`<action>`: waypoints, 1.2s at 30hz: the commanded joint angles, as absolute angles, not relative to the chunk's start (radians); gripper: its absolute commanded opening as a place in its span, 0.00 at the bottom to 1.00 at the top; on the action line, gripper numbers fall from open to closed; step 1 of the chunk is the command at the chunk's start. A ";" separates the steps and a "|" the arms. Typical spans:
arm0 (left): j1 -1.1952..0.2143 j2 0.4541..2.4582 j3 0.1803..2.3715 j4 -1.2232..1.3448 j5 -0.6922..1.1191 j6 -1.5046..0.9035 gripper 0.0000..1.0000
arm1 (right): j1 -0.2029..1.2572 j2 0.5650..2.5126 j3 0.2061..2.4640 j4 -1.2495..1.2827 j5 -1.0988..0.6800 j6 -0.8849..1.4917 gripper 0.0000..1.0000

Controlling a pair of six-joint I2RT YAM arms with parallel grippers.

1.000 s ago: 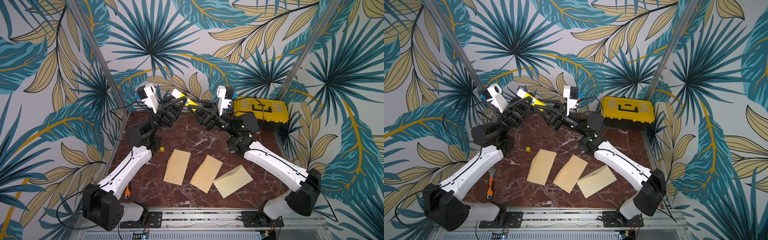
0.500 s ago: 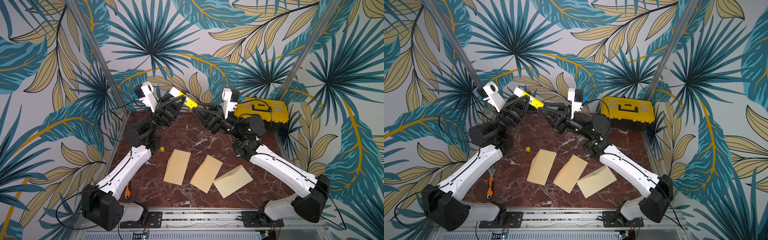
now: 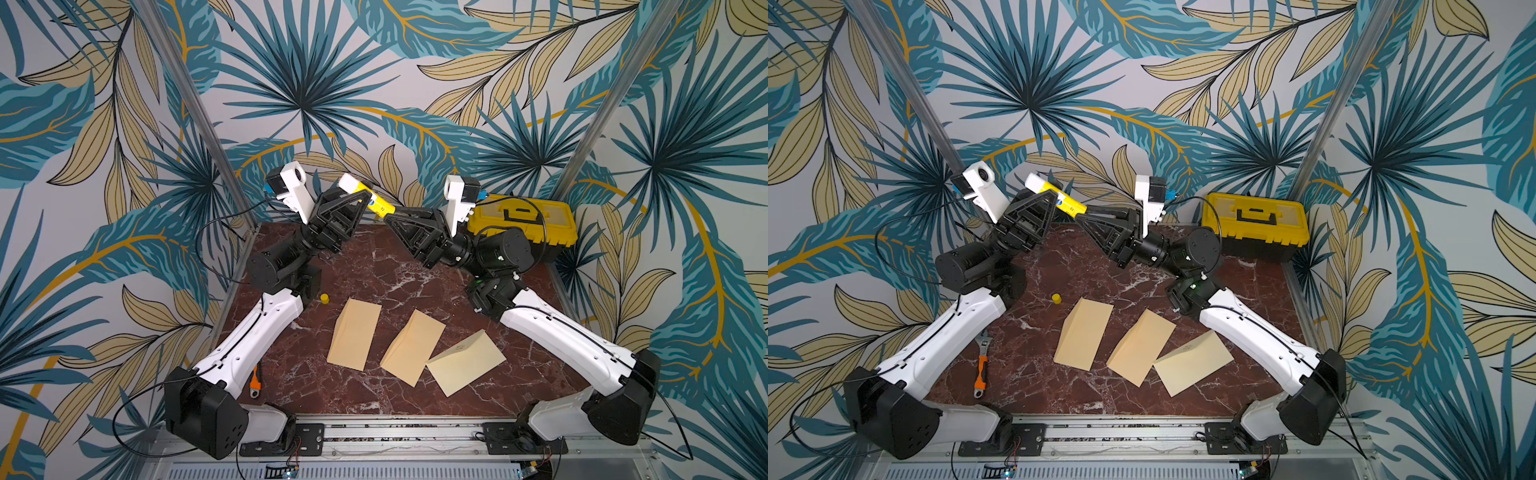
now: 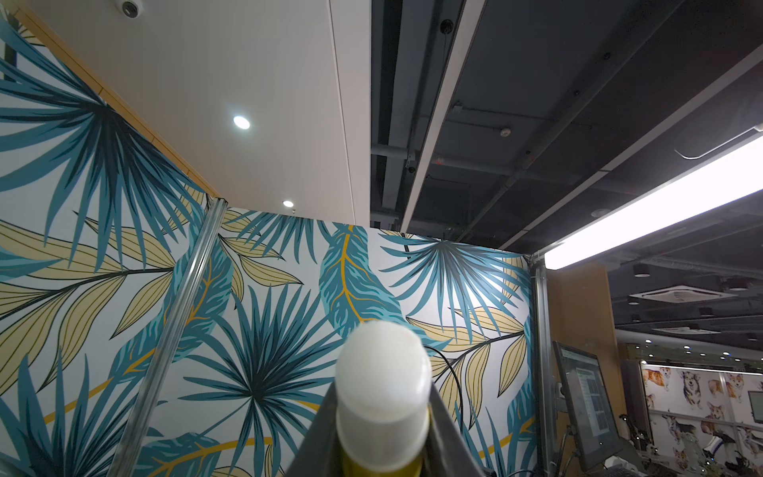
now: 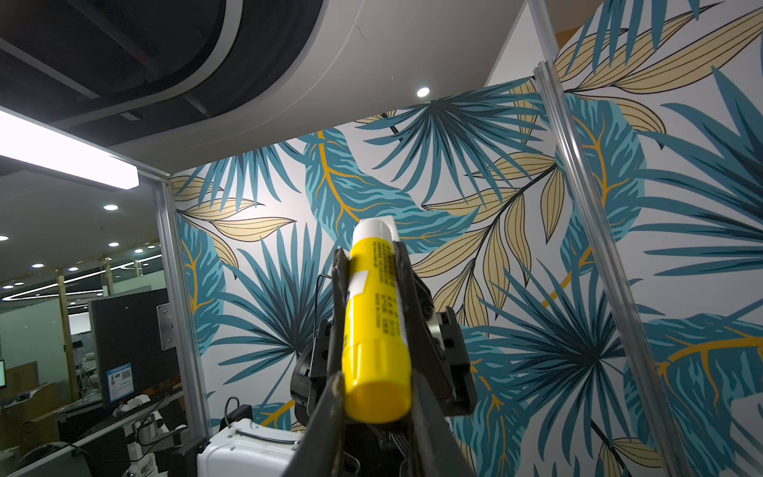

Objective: Seal the envelope with a glue stick
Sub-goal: Unscrew the glue stick.

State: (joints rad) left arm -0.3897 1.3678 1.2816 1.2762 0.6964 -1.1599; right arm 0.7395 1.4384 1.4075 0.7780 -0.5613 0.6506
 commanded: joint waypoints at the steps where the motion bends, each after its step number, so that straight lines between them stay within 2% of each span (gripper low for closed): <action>1: -0.394 1.387 1.326 1.359 0.813 -1.181 0.10 | 0.742 1.462 1.440 0.831 -0.593 0.773 0.03; 8: -0.394 1.405 1.395 1.416 0.962 -1.184 0.08 | 0.738 1.526 1.473 0.944 -0.609 1.100 0.05; 13: -0.392 1.395 1.410 1.396 0.991 -1.161 0.07 | 0.733 1.608 1.525 1.113 -0.615 1.359 0.05; 15: -0.390 1.388 1.398 1.366 0.960 -1.146 0.07 | 0.732 1.613 1.529 1.138 -0.614 1.366 0.14; 16: -0.390 1.383 1.390 1.332 0.938 -1.131 0.07 | 0.733 1.601 1.524 1.110 -0.619 1.334 0.24; 19: -0.395 1.351 1.343 1.239 0.843 -1.081 0.07 | 0.733 1.522 1.488 0.902 -0.611 1.094 0.36; 26: -0.400 1.292 1.279 1.065 0.673 -1.071 0.08 | 0.766 1.357 1.467 0.437 -0.465 0.369 0.42; 32: -0.402 1.260 1.273 0.926 0.565 -1.121 0.08 | 0.787 1.328 1.440 0.402 -0.417 -0.028 0.50; 36: -0.401 1.253 1.246 0.927 0.492 -1.187 0.08 | 0.798 1.315 1.385 0.493 -0.424 -0.296 0.58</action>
State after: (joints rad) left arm -0.4042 1.2678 1.2655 0.9646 0.5739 -1.1362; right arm 0.7929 1.3235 1.4300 0.4675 -0.4389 -0.0063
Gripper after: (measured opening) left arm 0.274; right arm 0.572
